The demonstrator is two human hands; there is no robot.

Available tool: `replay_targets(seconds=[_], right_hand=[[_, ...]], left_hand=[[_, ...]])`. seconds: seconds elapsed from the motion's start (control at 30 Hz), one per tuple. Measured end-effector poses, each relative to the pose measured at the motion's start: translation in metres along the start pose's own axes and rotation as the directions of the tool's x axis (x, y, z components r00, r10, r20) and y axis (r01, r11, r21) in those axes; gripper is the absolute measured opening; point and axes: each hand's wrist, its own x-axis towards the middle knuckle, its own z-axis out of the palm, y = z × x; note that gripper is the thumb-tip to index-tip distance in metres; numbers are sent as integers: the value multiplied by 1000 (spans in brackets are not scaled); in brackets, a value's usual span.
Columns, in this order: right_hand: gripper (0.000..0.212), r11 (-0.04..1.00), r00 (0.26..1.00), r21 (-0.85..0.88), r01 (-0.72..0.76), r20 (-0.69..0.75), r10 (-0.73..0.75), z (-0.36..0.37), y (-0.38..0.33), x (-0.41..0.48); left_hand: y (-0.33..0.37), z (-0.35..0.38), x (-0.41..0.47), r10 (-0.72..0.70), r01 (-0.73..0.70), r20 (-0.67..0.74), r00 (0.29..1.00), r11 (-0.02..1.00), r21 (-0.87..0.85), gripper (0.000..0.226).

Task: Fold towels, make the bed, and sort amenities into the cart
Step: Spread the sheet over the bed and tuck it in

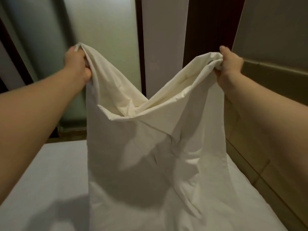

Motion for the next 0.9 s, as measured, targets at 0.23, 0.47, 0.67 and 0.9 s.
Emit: replay_targets(seconds=[0.23,0.47,0.67,0.9], right_hand=[[25,995,998,-99,11,62,-4,-23,13,-20],[6,673,940,-680,-290,-70,335,-181,185,-97],[34,94,857,-983,-160,-91,507,-295,271,-219],[30,23,841,-989,-145,-111,529,-361,278,-308]], left_hand=[[13,-17,-53,-203,200,-45,978,978,-64,21],[-126,-229,-180,-539,596,-405,738,803,17,26],[-182,-387,-328,-680,826,-556,478,563,21,22],[-174,-461,-417,-664,755,-419,620,358,549,23]])
